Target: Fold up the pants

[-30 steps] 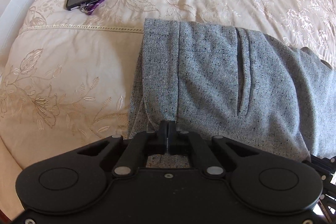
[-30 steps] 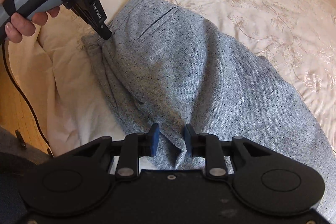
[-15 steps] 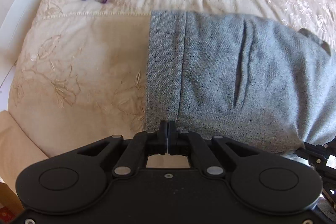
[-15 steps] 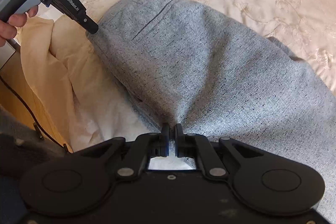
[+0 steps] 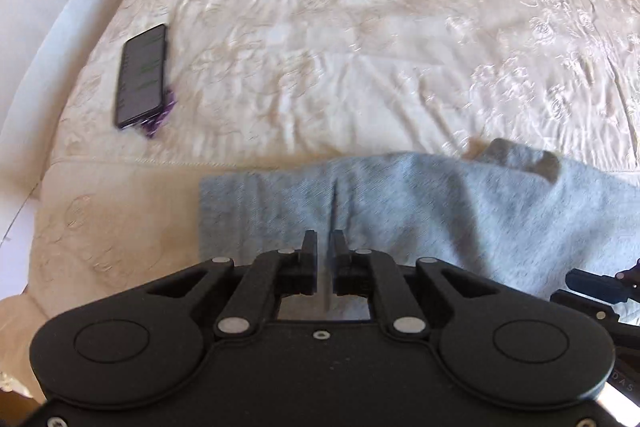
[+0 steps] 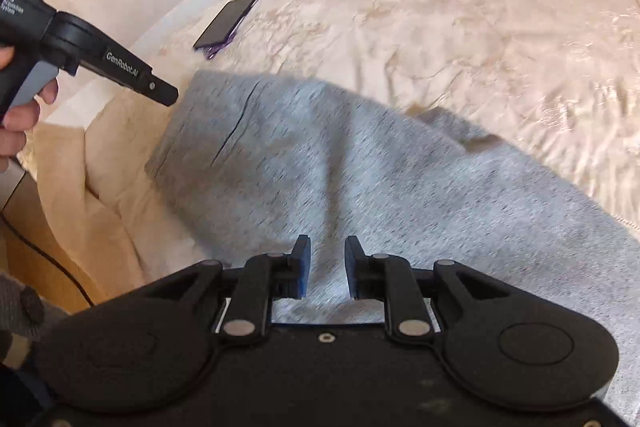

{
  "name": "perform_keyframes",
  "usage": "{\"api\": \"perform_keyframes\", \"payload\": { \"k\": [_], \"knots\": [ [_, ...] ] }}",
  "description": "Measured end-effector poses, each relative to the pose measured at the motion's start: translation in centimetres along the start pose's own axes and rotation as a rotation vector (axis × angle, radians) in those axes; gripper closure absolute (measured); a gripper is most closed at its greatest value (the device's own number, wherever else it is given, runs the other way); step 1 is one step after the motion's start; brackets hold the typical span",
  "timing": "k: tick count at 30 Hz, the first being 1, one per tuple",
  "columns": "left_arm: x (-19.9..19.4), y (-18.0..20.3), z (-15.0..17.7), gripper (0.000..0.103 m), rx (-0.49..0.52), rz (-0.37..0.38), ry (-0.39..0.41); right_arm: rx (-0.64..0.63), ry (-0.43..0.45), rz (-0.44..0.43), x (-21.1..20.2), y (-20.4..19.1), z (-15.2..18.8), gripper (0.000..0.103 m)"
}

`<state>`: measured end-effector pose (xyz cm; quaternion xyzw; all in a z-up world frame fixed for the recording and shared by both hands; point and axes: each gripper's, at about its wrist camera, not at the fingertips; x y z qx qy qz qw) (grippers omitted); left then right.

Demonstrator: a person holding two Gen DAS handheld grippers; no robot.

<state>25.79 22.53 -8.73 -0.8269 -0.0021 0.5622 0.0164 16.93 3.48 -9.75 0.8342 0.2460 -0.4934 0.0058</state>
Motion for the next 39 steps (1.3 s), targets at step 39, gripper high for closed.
{"api": "perform_keyframes", "payload": {
  "k": [39],
  "knots": [
    [4.8, 4.2, 10.1, 0.089, 0.143, 0.099, -0.12, 0.075, -0.042, 0.104, 14.6, 8.1, -10.8, 0.099]
  ]
}}
Point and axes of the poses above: each gripper's, at about its wrist camera, not at the fingertips, and x roughly the way its jaws point, y to its right, z to its underside, and after that the axes turned 5 degrees about y, right-handed
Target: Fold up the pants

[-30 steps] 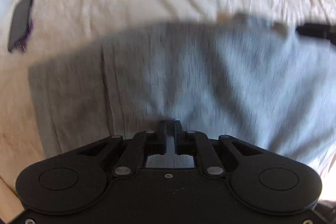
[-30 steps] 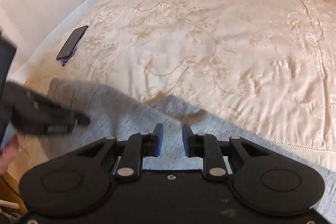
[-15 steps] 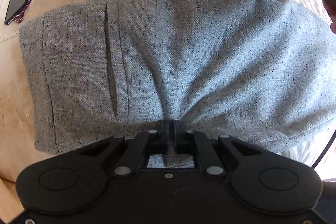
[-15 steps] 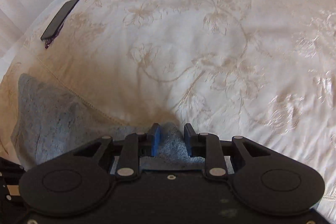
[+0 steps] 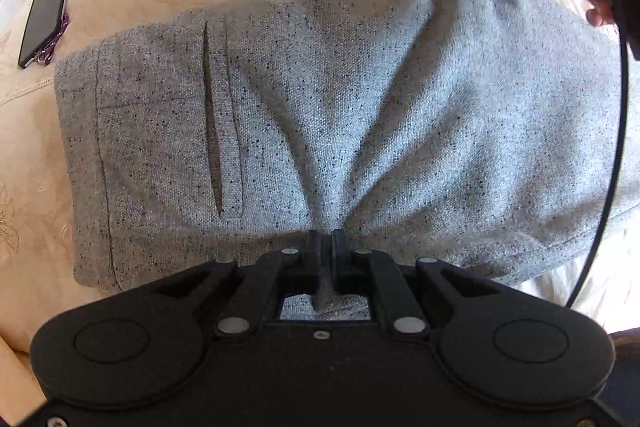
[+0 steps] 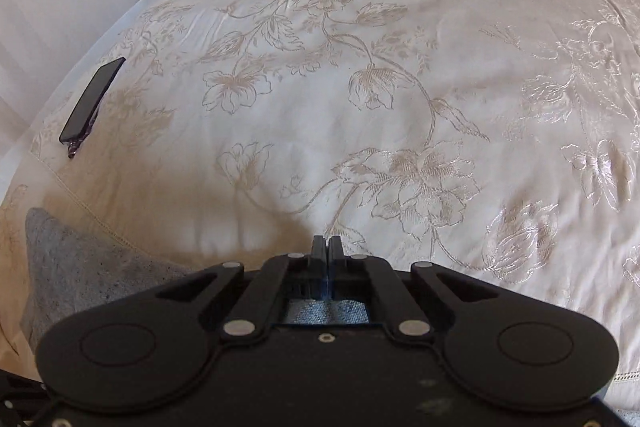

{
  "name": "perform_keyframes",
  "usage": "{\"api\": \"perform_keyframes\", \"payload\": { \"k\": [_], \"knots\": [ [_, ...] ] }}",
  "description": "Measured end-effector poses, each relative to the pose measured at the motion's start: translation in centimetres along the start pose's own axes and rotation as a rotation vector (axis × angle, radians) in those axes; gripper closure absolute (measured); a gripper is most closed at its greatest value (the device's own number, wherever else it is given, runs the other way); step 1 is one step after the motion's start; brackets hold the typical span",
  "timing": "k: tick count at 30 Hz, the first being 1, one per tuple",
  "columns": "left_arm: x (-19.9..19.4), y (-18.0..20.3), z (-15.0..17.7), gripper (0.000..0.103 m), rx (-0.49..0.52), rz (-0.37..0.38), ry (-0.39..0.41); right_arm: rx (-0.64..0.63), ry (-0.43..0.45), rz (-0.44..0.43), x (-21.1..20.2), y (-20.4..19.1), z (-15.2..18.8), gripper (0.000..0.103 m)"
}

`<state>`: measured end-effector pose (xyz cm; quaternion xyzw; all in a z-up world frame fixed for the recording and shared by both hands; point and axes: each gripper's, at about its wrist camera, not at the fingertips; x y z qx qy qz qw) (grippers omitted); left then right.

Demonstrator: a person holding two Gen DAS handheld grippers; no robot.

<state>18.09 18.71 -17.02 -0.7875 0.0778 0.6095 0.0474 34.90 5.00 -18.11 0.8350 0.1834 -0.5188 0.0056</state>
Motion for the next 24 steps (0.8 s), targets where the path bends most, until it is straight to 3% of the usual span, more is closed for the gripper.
{"api": "perform_keyframes", "payload": {
  "k": [2, 3, 5, 7, 10, 14, 17, 20, 22, 24],
  "knots": [
    [-2.4, -0.4, -1.1, 0.089, 0.04, -0.031, 0.053, 0.025, 0.039, -0.004, -0.8, 0.6, 0.0, 0.089],
    [-3.8, -0.7, -1.8, 0.089, 0.055, -0.048, 0.108, 0.046, 0.078, 0.009, -2.1, 0.9, 0.1, 0.076],
    [-5.8, -1.5, -3.5, 0.088, 0.062, -0.086, 0.213, 0.063, 0.127, 0.035, -4.3, 1.2, 0.4, 0.074],
    [-5.8, -2.2, -5.4, 0.074, 0.039, -0.116, 0.251, 0.073, 0.125, 0.04, -5.9, 1.1, 1.3, 0.074],
    [-3.0, -3.9, -7.0, 0.069, -0.013, -0.177, 0.208, 0.091, 0.097, 0.035, -6.9, 0.3, 3.4, 0.074],
    [2.2, -7.2, -4.7, 0.068, -0.067, -0.296, 0.046, 0.037, 0.032, 0.093, -3.9, -1.0, 5.0, 0.075],
    [1.7, -7.1, -3.9, 0.068, -0.047, -0.283, 0.08, 0.052, 0.053, 0.149, -0.7, -0.5, 4.1, 0.076],
    [-1.0, -5.6, -4.2, 0.076, -0.002, -0.308, 0.129, 0.065, 0.095, 0.18, -1.1, -0.4, 3.0, 0.077],
    [-3.2, -4.4, -3.8, 0.076, 0.002, -0.253, 0.205, 0.083, 0.122, 0.123, -3.4, -0.8, 3.4, 0.075],
    [-3.8, -2.9, -3.5, 0.076, 0.038, -0.148, 0.217, 0.08, 0.119, 0.052, -5.8, -1.8, 5.0, 0.075]
  ]
}}
Point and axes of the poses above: each gripper's, at about its wrist camera, not at the fingertips, and x roughly the way its jaws point, y to its right, z to its underside, and after that the axes turned 5 degrees about y, right-handed
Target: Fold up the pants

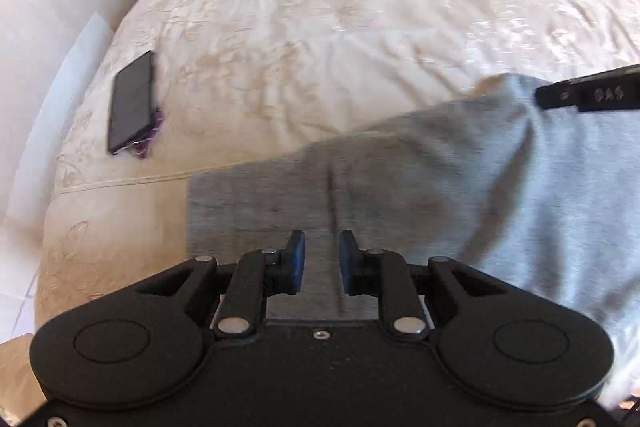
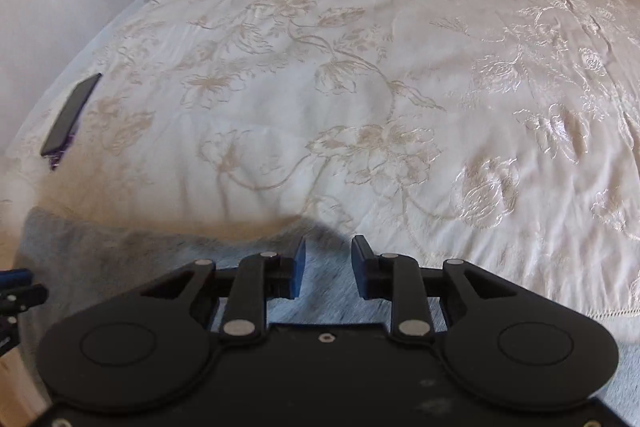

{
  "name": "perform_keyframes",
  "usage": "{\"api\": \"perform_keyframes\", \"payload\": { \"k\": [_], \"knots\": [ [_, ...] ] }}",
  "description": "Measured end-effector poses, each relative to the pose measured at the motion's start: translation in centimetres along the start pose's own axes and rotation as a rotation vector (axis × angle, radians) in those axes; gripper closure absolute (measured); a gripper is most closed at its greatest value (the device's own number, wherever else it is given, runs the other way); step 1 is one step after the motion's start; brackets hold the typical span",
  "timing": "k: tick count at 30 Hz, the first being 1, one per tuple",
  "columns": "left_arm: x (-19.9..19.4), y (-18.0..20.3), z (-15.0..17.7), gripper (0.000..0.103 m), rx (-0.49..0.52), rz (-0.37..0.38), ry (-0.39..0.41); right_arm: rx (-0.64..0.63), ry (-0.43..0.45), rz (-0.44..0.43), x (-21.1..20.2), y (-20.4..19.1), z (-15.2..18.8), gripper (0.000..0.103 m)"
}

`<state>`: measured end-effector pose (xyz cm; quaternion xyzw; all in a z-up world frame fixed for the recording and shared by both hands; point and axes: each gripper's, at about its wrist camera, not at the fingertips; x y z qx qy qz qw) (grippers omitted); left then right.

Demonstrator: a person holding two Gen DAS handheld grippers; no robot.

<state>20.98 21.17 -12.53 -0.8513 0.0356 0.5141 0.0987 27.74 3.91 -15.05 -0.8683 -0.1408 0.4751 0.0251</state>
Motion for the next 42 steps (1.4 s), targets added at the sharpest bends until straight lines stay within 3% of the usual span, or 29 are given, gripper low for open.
{"api": "perform_keyframes", "payload": {
  "k": [2, 4, 6, 8, 11, 13, 16, 19, 21, 22, 24, 27, 30, 33, 35, 38, 40, 42],
  "knots": [
    [-0.1, 1.8, 1.4, 0.069, 0.059, 0.079, -0.023, -0.035, -0.045, -0.065, -1.9, -1.2, 2.5, 0.075],
    [0.7, 3.1, 3.5, 0.069, 0.122, 0.055, -0.093, -0.086, -0.134, -0.111, -3.4, -2.5, 6.3, 0.075],
    [1.9, 4.4, 5.9, 0.069, 0.191, 0.011, -0.195, -0.123, -0.287, -0.151, -3.9, -3.5, 10.3, 0.075],
    [0.9, 5.1, 6.4, 0.071, 0.245, -0.005, -0.189, -0.159, -0.343, -0.192, -5.5, -4.1, 13.2, 0.075],
    [-1.5, 6.0, 4.8, 0.074, 0.23, -0.002, -0.11, -0.085, -0.306, -0.194, -8.3, -3.0, 13.6, 0.077],
    [-2.7, 7.3, 3.3, 0.074, 0.223, 0.011, -0.037, 0.009, -0.185, -0.136, -10.3, -0.9, 12.8, 0.077],
    [-3.2, 10.8, 1.7, 0.073, 0.238, 0.051, 0.046, 0.1, -0.017, 0.069, -12.0, 2.8, 11.9, 0.076],
    [-1.2, 13.7, 1.6, 0.073, 0.226, 0.075, -0.011, 0.142, 0.007, 0.228, -11.5, 7.2, 12.4, 0.076],
    [1.0, 15.1, 2.9, 0.07, 0.251, 0.081, -0.124, 0.159, -0.069, 0.309, -10.9, 11.1, 14.2, 0.076],
    [1.8, 15.7, 3.7, 0.07, 0.272, 0.06, -0.177, 0.168, -0.134, 0.324, -10.8, 12.7, 15.6, 0.076],
    [1.6, 16.5, 4.5, 0.071, 0.295, 0.007, -0.193, 0.207, -0.197, 0.286, -12.1, 15.5, 17.8, 0.077],
    [-0.7, 18.0, 2.8, 0.074, 0.226, -0.032, -0.169, 0.223, -0.137, 0.255, -16.3, 19.1, 18.7, 0.077],
    [-2.5, 21.4, 0.1, 0.074, 0.162, -0.019, -0.096, 0.287, 0.005, 0.308, -20.0, 24.4, 18.4, 0.076],
    [-2.6, 27.0, -2.0, 0.073, 0.152, 0.017, -0.058, 0.331, 0.063, 0.415, -20.8, 30.2, 18.0, 0.075],
    [-2.2, 30.8, -3.1, 0.073, 0.145, 0.036, -0.056, 0.339, 0.038, 0.48, -20.8, 34.4, 18.9, 0.075],
    [-2.0, 35.2, -4.1, 0.073, 0.137, 0.092, -0.067, 0.344, -0.157, 0.553, -20.6, 39.8, 21.4, 0.075],
    [-2.2, 37.6, -4.5, 0.072, 0.146, 0.114, -0.073, 0.382, -0.153, 0.503, -23.3, 41.8, 23.3, 0.08],
    [-2.3, 39.8, -4.9, 0.073, 0.163, 0.132, -0.069, 0.415, -0.099, 0.481, -26.1, 42.9, 23.7, 0.074]
  ]
}}
Point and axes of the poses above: each gripper's, at about its wrist camera, not at the fingertips, and x roughly the way its jaws point, y to its right, z to its underside, and after that the axes turned 5 degrees about y, right-handed
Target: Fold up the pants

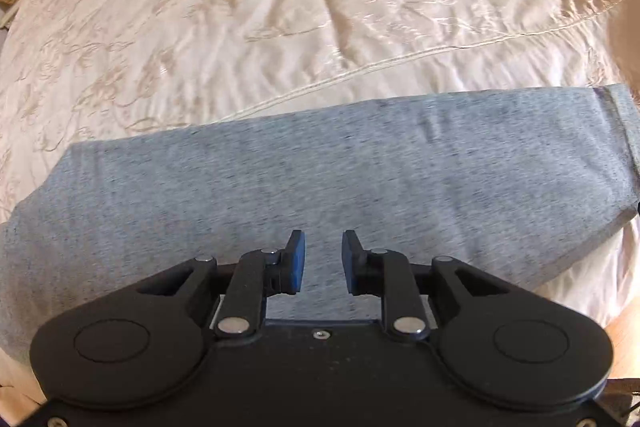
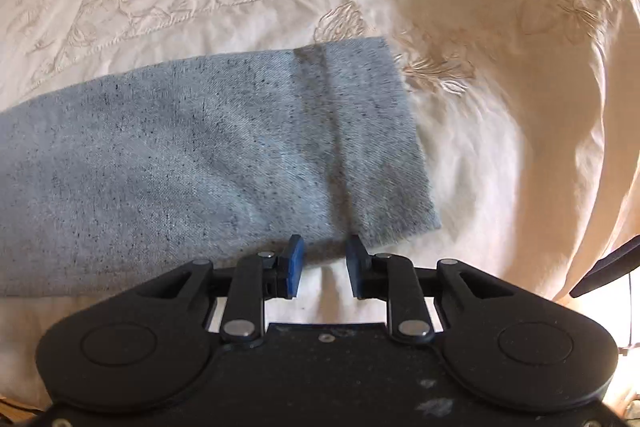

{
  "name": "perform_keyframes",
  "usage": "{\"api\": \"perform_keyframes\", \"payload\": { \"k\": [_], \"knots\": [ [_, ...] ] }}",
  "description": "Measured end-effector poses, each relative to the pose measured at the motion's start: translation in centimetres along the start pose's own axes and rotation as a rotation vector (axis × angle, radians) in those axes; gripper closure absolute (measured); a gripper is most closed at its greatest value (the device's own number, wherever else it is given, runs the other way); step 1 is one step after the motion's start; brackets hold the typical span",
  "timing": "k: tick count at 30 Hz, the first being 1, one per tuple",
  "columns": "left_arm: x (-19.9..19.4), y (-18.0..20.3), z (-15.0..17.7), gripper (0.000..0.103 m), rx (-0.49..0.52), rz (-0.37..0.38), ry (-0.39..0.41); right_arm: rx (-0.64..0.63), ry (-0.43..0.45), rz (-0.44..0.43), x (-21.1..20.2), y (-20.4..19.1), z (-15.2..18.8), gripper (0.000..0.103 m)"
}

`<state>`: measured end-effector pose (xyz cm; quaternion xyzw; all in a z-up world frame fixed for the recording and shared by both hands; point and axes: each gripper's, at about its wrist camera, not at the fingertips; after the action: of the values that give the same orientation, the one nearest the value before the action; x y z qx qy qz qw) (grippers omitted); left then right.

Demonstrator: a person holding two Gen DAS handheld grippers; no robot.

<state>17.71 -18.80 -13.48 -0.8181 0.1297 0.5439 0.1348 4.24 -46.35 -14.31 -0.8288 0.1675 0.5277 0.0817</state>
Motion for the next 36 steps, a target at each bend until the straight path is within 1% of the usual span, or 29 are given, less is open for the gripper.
{"api": "perform_keyframes", "payload": {
  "k": [2, 3, 5, 8, 9, 11, 12, 15, 19, 23, 27, 29, 30, 31, 33, 34, 36],
  "knots": [
    [0.5, 1.9, -0.8, 0.073, 0.03, 0.009, 0.01, 0.057, 0.095, -0.042, -1.9, 2.8, -0.4, 0.073],
    [0.9, 2.9, -1.2, 0.073, 0.048, 0.009, 0.021, 0.085, 0.123, -0.06, -2.3, 4.0, -0.7, 0.07],
    [2.0, 4.5, -2.2, 0.073, 0.085, -0.003, 0.041, 0.122, 0.139, -0.088, -2.0, 5.9, -1.7, 0.067],
    [4.3, 5.7, -3.8, 0.072, 0.097, -0.022, 0.038, 0.124, 0.089, -0.157, 0.3, 7.8, -3.2, 0.066],
    [5.2, 5.7, -4.2, 0.072, 0.094, -0.026, 0.02, 0.119, 0.069, -0.184, 1.3, 8.2, -3.7, 0.066],
    [7.7, 5.7, -4.8, 0.072, 0.091, -0.029, -0.071, 0.105, 0.042, -0.218, 2.4, 8.2, -4.6, 0.066],
    [8.2, 5.5, -5.0, 0.072, 0.082, -0.026, -0.078, 0.094, 0.027, -0.236, 3.4, 8.4, -5.2, 0.066],
    [8.3, 4.8, -5.4, 0.073, 0.044, -0.011, -0.094, 0.089, -0.025, -0.312, 4.8, 8.5, -5.6, 0.064],
    [8.1, 3.6, -5.3, 0.071, 0.012, 0.006, -0.086, 0.102, -0.077, -0.421, 6.8, 9.1, -6.5, 0.062],
    [8.3, 4.3, -5.3, 0.072, 0.044, -0.017, -0.082, 0.104, -0.087, -0.492, 8.8, 9.0, -7.3, 0.062],
    [8.2, 4.9, -5.2, 0.073, 0.042, -0.028, -0.076, 0.196, -0.087, -0.538, 10.6, 9.3, -7.8, 0.062],
    [7.9, 4.8, -5.2, 0.072, 0.034, -0.022, -0.075, 0.201, -0.081, -0.521, 10.1, 9.2, -7.6, 0.072],
    [7.3, 4.7, -5.4, 0.072, 0.018, -0.019, -0.075, 0.189, -0.079, -0.51, 9.7, 9.0, -7.4, 0.095],
    [6.8, 4.4, -5.6, 0.072, -0.008, -0.017, -0.071, 0.184, -0.066, -0.496, 9.0, 8.8, -7.3, 0.094],
    [5.0, 3.7, -6.2, 0.072, -0.07, 0.008, -0.036, 0.183, -0.033, -0.482, 7.1, 8.6, -6.9, 0.094],
    [4.5, 3.7, -6.5, 0.072, -0.083, 0.018, -0.017, 0.186, -0.012, -0.479, 5.8, 8.7, -6.8, 0.094],
    [4.3, 4.1, -7.4, 0.072, -0.072, 0.013, 0.009, 0.209, 0.022, -0.475, 3.9, 8.6, -6.7, 0.094]
  ]
}}
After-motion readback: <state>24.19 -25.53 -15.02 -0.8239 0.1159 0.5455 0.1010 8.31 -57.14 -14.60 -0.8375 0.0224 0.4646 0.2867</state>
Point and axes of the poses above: each gripper's, at about its wrist camera, not at the fingertips, and x roughly the way its jaws point, y to its right, z to its underside, and after that the axes turned 5 degrees about y, right-handed
